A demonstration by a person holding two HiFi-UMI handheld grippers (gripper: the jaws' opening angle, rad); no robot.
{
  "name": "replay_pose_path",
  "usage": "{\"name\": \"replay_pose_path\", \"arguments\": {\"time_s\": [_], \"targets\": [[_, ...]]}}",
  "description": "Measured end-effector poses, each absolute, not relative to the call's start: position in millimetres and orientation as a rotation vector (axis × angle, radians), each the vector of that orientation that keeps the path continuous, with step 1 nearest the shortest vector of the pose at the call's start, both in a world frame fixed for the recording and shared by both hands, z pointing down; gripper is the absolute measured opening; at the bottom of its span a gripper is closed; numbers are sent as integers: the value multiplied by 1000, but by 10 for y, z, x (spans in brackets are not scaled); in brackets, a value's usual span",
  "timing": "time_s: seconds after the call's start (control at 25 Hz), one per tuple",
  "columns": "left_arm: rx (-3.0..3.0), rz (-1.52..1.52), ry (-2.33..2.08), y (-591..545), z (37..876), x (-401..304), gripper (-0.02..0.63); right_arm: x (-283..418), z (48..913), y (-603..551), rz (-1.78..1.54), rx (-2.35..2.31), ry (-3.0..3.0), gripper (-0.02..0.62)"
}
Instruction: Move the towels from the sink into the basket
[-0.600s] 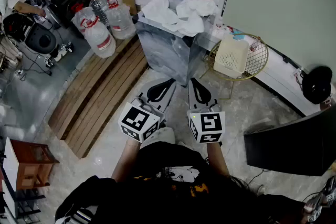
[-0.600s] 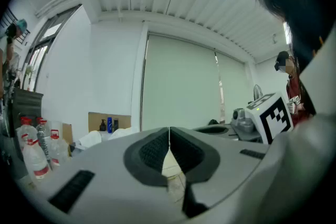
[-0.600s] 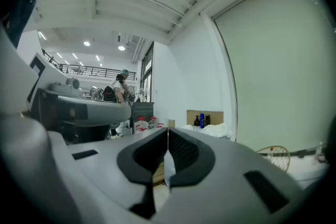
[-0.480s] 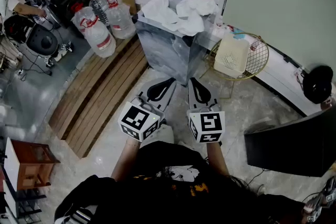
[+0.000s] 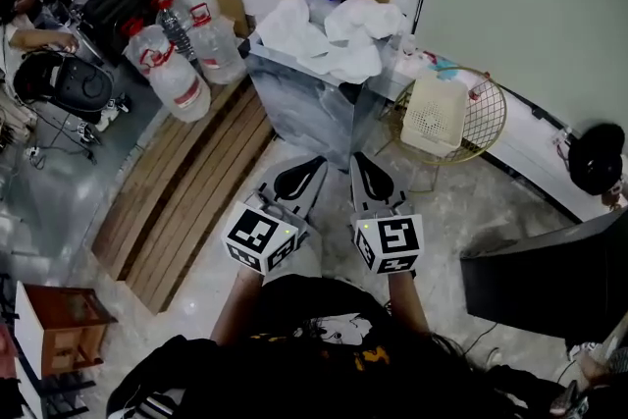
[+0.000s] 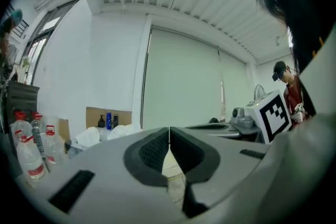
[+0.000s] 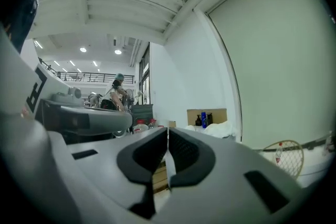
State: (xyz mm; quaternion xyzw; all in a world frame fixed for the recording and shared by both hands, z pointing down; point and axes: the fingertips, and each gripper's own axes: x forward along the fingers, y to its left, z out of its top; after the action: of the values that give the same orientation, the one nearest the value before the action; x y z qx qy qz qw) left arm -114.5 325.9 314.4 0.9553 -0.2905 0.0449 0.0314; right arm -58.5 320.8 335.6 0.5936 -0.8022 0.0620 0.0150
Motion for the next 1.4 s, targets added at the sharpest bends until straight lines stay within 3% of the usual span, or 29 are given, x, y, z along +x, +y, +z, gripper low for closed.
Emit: {"name": "replay_pose_path", "arguments": {"time_s": [0.8, 1.4], "targets": [[3012, 93, -565, 968, 3171, -1609, 10, -973, 3458, 1034, 231, 2077, -2264, 11], [2953, 56, -481, 351, 3353, -1669, 10, -931, 3491, 420, 230, 2120, -2206, 11]]}}
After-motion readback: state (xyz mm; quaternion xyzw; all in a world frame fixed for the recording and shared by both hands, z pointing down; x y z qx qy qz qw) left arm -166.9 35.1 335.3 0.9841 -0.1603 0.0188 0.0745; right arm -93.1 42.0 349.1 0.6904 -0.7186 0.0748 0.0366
